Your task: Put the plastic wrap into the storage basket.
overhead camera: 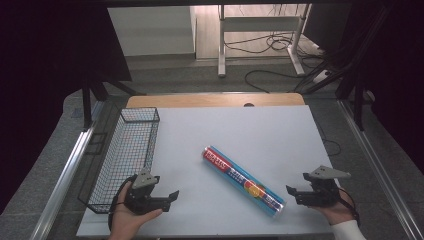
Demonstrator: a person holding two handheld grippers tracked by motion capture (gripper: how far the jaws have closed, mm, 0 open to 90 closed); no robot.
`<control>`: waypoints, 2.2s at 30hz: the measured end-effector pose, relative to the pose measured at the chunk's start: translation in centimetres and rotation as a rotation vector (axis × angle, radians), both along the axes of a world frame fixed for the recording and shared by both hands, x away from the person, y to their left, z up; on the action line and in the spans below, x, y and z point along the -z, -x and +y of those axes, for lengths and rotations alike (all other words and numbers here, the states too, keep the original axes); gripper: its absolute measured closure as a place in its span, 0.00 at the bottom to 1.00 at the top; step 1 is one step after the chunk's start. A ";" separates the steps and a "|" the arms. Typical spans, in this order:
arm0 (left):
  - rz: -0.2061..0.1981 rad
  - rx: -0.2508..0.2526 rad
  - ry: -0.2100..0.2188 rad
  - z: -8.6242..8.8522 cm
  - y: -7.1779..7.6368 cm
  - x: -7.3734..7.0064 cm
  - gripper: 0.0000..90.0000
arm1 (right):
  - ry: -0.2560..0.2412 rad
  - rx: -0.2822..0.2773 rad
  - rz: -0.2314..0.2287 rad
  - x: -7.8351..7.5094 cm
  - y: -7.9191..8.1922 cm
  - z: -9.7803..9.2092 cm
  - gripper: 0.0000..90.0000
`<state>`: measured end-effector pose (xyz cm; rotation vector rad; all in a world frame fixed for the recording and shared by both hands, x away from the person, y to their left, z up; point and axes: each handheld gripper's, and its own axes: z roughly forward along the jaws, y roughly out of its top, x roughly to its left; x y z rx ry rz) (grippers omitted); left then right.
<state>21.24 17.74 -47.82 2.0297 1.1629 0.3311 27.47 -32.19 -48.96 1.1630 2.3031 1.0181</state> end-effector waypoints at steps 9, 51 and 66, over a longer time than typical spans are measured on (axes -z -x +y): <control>0.002 0.000 -0.002 0.1 0.3 0.1 0.19 | -0.006 0.017 0.007 -0.2 0.0 0.1 0.24; 0.021 0.000 -0.008 0.2 0.5 0.6 0.18 | 0.088 -0.190 0.170 -4.9 -3.5 11.4 0.20; 0.022 0.009 -0.019 -0.1 0.4 0.8 0.18 | 0.197 -0.250 0.255 -2.4 -5.5 16.7 0.19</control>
